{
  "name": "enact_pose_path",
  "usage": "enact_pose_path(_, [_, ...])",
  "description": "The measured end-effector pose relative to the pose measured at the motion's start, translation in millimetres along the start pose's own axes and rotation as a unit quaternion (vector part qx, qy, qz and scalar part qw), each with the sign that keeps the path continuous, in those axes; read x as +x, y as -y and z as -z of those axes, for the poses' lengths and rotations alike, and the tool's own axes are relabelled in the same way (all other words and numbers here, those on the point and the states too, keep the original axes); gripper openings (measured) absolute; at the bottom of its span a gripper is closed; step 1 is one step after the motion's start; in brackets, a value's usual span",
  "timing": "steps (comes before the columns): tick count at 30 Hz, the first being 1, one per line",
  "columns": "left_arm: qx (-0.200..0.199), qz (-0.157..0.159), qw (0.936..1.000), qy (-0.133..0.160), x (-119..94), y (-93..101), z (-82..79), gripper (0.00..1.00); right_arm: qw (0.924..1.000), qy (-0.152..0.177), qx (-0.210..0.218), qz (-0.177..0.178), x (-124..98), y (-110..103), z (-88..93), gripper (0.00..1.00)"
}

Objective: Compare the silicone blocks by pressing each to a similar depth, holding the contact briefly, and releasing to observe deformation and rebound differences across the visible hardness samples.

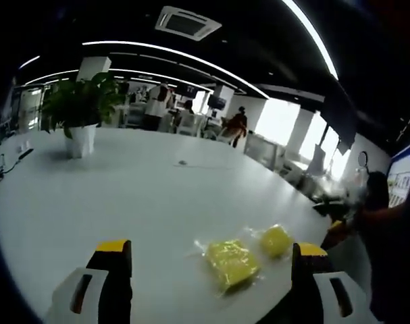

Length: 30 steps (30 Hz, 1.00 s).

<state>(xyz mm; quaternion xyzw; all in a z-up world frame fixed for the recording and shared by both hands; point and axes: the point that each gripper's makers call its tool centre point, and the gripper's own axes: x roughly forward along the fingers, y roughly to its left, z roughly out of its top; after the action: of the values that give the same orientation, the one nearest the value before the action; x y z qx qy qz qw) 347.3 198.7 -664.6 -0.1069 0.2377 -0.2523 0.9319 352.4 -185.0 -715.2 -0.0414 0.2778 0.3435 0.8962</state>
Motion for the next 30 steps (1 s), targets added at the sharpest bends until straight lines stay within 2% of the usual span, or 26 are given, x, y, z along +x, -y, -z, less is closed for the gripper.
enact_pose_path(5, [-0.018, 0.012, 0.9997, 0.011, 8.1, 7.4, -11.9, 1.00, 1.0000, -0.001, 0.000, 0.000, -1.3, 0.3, 0.6, 0.96])
enact_pose_path(8, [-0.035, 0.023, 0.9991, 0.003, 15.1, 14.6, -16.4, 1.00, 1.0000, -0.002, 0.001, 0.000, -2.2, 1.7, -0.1, 0.96])
enact_pose_path(14, [-0.044, 0.041, 0.9982, 0.003, 32.9, 27.8, -28.1, 1.00, 1.0000, -0.001, -0.001, 0.000, -1.3, 4.0, -4.1, 0.96])
enact_pose_path(20, [-0.077, 0.052, 0.9957, 0.002, 49.2, 40.9, -30.2, 1.00, 1.0000, 0.001, -0.002, -0.003, 1.5, 2.6, -6.4, 0.96])
enact_pose_path(24, [-0.073, 0.057, 0.9957, -0.009, 61.4, 49.9, -26.3, 1.00, 1.0000, -0.002, -0.001, -0.004, 1.5, 1.6, -4.9, 0.96])
enact_pose_path(30, [-0.101, 0.075, 0.9919, -0.018, 79.5, 64.2, -26.9, 1.00, 1.0000, -0.003, 0.002, -0.002, 0.5, 1.8, -1.8, 0.96])
